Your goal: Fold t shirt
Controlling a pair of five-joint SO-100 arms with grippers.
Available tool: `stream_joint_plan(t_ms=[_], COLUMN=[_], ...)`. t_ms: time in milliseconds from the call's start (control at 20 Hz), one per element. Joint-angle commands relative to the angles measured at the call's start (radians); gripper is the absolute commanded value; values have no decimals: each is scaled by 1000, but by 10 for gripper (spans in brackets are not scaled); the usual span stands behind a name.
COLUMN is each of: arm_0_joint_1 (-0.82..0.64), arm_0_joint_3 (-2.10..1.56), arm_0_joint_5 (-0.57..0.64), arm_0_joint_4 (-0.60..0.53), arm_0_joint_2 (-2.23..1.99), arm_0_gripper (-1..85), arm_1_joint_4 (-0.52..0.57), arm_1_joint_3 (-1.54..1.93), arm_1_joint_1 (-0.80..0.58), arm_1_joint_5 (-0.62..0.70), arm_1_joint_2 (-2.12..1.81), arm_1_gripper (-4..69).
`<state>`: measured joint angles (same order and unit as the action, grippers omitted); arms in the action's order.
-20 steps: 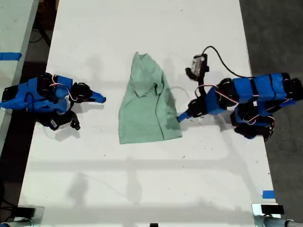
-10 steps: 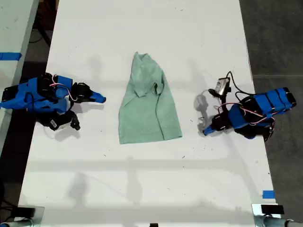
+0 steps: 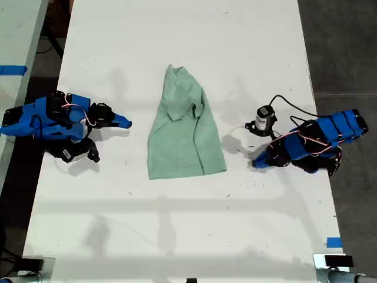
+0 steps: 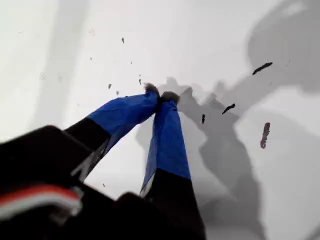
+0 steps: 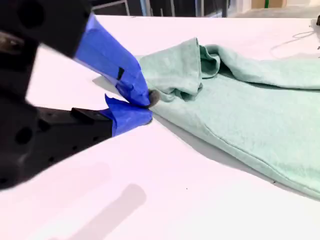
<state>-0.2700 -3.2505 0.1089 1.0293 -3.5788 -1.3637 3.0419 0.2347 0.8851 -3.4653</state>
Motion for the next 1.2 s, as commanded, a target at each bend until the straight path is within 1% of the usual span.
stream_joint_plan(t_ms=[0,50,100,150,250,1150], arm_0_joint_1=[2,2,2,0,-5,-5], arm_0_joint_3=[-38,-38,-38,-38,-38,-38], arm_0_joint_5=[5,5,5,9,11,11], arm_0_joint_4=[-12,-12,-12,-12,-12,-12], arm_0_joint_2=[-8,-8,-8,-8,-8,-8], arm_0_gripper=[-2,-2,-2,-2,-2,-2], arm_1_joint_4=[8,6,6,3,3,3], arm_1_joint_3=[57,57,57,55,55,55], arm_1_joint_1=[-170,-225,-278,-319,-348,-348], arm_1_joint_5=[-333,-295,-164,-63,-77,-77], arm_1_joint_2=[-41,-40,-38,-38,-38,-38], arm_1_gripper=[12,17,14,16,15,14])
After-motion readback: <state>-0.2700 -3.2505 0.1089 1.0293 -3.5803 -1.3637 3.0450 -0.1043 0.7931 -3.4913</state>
